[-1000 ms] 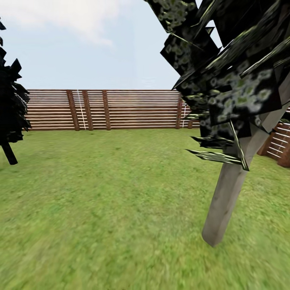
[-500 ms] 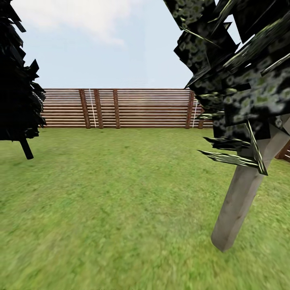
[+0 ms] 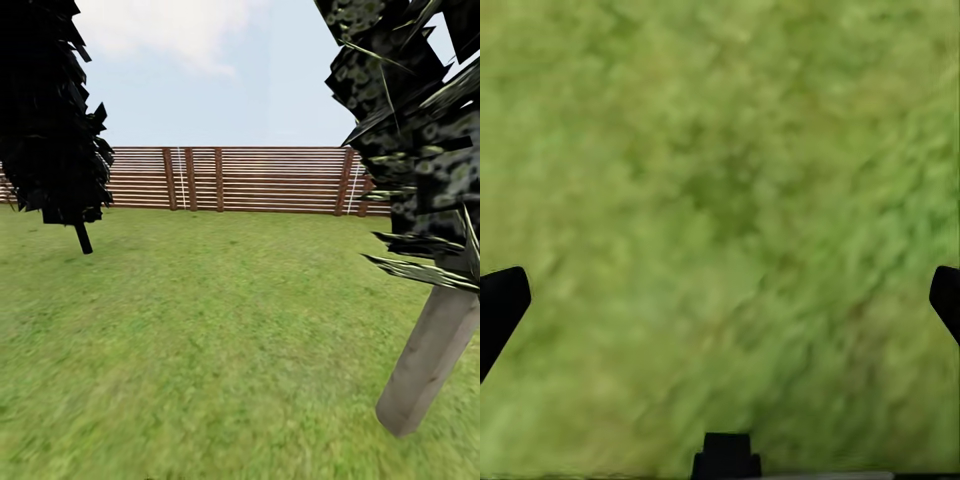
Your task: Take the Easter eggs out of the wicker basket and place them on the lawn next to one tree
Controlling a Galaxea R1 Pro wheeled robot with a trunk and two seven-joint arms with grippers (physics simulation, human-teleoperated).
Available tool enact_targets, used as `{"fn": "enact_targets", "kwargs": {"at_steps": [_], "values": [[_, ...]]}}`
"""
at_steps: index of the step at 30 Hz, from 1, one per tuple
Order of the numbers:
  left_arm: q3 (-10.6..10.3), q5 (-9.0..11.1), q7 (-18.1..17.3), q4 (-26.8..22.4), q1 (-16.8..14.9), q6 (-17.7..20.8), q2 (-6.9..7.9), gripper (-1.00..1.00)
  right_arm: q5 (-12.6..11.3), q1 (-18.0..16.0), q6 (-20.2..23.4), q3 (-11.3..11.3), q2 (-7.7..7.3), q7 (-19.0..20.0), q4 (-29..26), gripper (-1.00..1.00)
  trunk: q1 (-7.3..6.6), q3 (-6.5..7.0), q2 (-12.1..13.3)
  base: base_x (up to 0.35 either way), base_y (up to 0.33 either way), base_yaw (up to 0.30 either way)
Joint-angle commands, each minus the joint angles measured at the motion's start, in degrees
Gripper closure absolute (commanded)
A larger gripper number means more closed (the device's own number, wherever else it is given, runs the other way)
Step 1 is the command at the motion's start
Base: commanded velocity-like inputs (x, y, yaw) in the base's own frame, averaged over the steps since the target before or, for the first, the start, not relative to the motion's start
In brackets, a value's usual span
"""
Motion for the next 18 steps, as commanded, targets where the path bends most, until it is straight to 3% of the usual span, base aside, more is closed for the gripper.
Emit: {"fn": "enact_targets", "kwargs": {"at_steps": [1,18], "values": [[0.0,0.0,0.0,0.0,0.0,0.0,0.0,-1.0,0.0,0.0,0.0,0.0,-0.02,0.0,0.0,-1.0,0.0,0.0,0.0,0.0,0.0,0.29],[-0.2,-0.1,0.0,2.1,0.0,0.0,-0.07,-1.0,-0.1,0.0,0.0,0.0,-0.3,-0.1,0.0,-1.0,0.0,-0.34,0.0,0.0,0.0,0.284]]}}
